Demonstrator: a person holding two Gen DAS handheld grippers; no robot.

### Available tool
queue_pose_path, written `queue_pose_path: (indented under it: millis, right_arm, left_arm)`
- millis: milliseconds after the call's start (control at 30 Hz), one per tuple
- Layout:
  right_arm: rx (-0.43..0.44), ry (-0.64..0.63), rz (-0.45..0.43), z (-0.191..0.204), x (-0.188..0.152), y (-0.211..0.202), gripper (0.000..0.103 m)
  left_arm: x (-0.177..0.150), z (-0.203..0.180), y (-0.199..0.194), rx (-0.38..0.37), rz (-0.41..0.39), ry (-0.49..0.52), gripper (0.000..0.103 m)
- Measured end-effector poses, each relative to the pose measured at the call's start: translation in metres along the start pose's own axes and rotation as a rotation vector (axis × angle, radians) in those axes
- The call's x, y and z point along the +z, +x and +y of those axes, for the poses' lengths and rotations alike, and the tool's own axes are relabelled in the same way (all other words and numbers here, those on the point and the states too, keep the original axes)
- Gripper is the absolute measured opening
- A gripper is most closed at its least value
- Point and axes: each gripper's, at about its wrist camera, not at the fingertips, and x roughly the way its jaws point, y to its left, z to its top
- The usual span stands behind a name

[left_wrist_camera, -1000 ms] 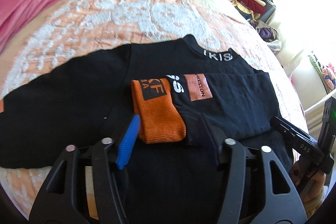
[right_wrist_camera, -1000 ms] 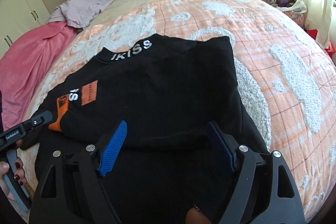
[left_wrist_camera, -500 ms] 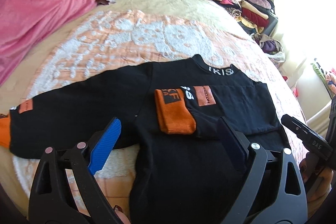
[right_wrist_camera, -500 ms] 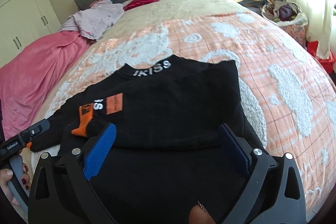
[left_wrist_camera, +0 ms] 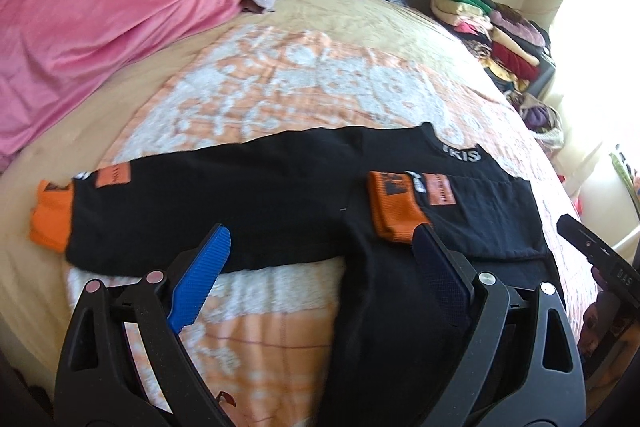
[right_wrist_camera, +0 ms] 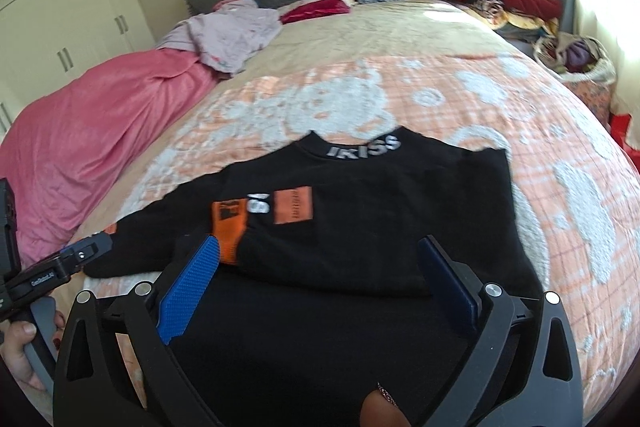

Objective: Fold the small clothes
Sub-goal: 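Move the left gripper toward the other orange-cuffed sleeve end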

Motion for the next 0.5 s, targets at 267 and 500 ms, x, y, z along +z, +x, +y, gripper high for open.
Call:
queue_pose_path:
  millis: [267,500]
  right_arm:
    - [0.053,-0.068,0.004,0.046,0.01,0.01,0.098]
    - [0.083,-0.129,0.016,0.079,0.013,0.021,0.098]
  left_arm:
    - [-0.007,0.05,-0.016,0.053,-0.02,-0.088,0.086]
    - [-0.009,0.091,-0.029,0.096,-0.041,-0.163,0.086]
